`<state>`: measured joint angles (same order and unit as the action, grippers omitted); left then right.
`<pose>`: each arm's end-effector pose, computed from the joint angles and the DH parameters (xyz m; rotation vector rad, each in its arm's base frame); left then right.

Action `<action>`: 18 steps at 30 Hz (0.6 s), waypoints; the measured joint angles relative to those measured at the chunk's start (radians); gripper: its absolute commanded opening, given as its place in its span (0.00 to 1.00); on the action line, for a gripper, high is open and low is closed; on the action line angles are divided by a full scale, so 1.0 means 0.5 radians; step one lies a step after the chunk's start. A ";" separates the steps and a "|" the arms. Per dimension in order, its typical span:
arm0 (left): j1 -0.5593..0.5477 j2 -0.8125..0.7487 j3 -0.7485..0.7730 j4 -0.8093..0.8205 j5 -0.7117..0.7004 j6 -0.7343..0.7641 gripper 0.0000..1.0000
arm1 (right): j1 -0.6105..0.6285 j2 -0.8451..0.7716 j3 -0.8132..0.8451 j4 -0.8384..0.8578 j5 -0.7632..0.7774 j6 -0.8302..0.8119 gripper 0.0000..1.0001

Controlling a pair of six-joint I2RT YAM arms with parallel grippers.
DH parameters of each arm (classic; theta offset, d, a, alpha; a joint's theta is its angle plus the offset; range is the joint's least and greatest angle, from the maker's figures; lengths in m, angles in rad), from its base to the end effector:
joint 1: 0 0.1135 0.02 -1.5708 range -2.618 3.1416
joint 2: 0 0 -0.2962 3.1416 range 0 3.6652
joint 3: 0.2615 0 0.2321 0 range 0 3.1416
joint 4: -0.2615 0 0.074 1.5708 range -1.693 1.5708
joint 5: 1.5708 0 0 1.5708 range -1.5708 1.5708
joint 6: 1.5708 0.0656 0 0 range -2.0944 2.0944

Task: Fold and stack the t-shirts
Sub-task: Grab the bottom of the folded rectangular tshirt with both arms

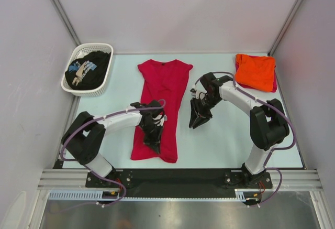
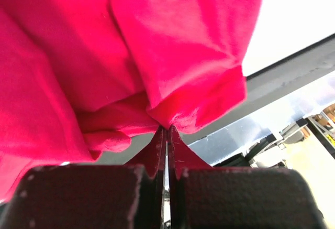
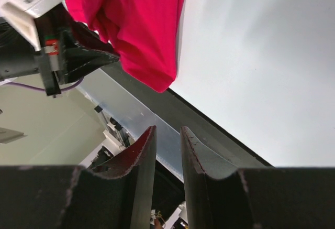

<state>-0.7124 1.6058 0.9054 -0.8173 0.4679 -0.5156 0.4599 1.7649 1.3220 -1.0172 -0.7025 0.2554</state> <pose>0.1680 -0.1842 0.1785 -0.2984 -2.8384 0.5996 0.2672 0.1796 0.2390 0.3445 -2.7976 -1.0220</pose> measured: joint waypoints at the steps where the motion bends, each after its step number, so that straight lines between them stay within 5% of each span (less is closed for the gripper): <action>1: -0.001 -0.026 0.017 -0.022 -0.011 0.000 0.00 | 0.000 0.000 0.000 0.000 -0.006 -0.004 0.30; 7: -0.002 -0.068 0.037 -0.140 -0.040 0.002 0.05 | 0.000 0.000 0.000 0.000 -0.028 -0.013 0.30; 8: -0.002 -0.067 0.034 -0.159 -0.040 0.004 0.43 | 0.000 0.001 0.000 -0.001 -0.028 -0.014 0.30; 11: -0.003 -0.047 0.018 -0.182 -0.032 0.022 0.70 | 0.000 0.001 0.002 -0.008 -0.029 -0.028 0.30; 18: -0.011 0.024 -0.016 -0.258 -0.028 0.058 0.73 | -0.008 0.010 0.022 -0.043 -0.040 -0.063 0.30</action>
<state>-0.7181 1.6176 0.8974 -0.9463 0.4538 -0.4866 0.4557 1.7699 1.3331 -1.0386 -0.7223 0.2237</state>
